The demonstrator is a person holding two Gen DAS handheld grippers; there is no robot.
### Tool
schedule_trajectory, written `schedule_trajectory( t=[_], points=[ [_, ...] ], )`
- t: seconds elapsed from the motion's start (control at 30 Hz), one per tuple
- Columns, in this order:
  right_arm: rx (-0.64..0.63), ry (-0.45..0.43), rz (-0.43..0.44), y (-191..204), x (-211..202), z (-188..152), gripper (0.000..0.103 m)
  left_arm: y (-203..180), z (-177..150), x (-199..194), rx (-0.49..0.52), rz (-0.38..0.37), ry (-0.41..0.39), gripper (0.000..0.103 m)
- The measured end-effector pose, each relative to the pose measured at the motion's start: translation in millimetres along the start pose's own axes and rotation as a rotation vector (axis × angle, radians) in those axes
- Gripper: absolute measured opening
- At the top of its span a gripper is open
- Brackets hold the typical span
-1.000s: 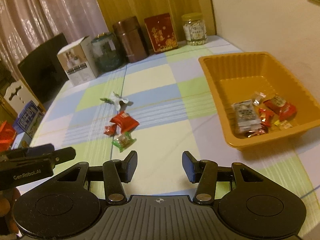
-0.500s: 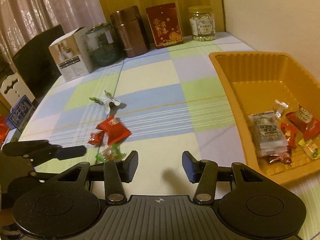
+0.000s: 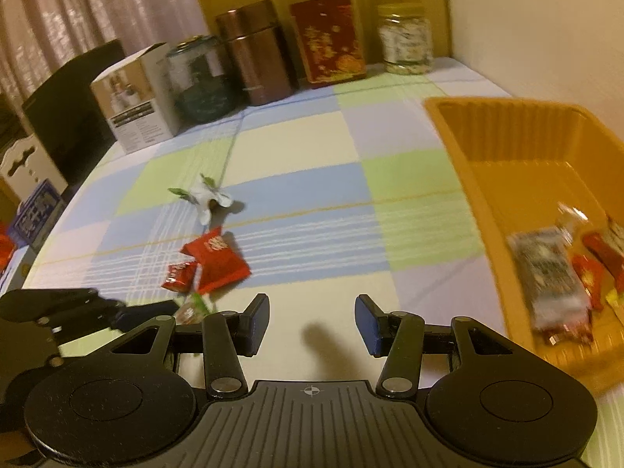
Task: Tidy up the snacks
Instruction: 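Grasp the green-wrapped candy with the left gripper while the right grasps the red snack bag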
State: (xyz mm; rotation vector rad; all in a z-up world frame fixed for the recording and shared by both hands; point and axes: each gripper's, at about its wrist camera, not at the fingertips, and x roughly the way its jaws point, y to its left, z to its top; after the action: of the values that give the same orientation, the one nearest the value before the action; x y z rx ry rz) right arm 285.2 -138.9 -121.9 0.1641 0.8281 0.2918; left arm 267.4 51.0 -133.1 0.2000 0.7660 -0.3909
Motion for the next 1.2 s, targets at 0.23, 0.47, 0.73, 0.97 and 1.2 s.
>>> schedule_trajectory(
  t=[0.23,0.47,0.73,0.97,1.2],
  points=[
    [-0.131,-0.015,0.083,28,24,13,0.050,40,-22,-23,-0.150,0.078,-0.015,0.024],
    [-0.293,-0.012,0.154,57,63,25,0.050,67,-33,-28,-0.254,0.138,0.000,0.024],
    [-0.374,0.037,0.150,67,94,21,0.037,65,-35,-21,-0.221,0.169,0.000,0.032],
    [-0.327,0.028,0.117,62,85,23,0.031,56,-31,-13,-0.127,0.184,0.007,0.031],
    [-0.232,0.014,0.086,51,62,21,0.031,51,-32,-17,-0.139,0.181,0.017,0.018]
  ],
)
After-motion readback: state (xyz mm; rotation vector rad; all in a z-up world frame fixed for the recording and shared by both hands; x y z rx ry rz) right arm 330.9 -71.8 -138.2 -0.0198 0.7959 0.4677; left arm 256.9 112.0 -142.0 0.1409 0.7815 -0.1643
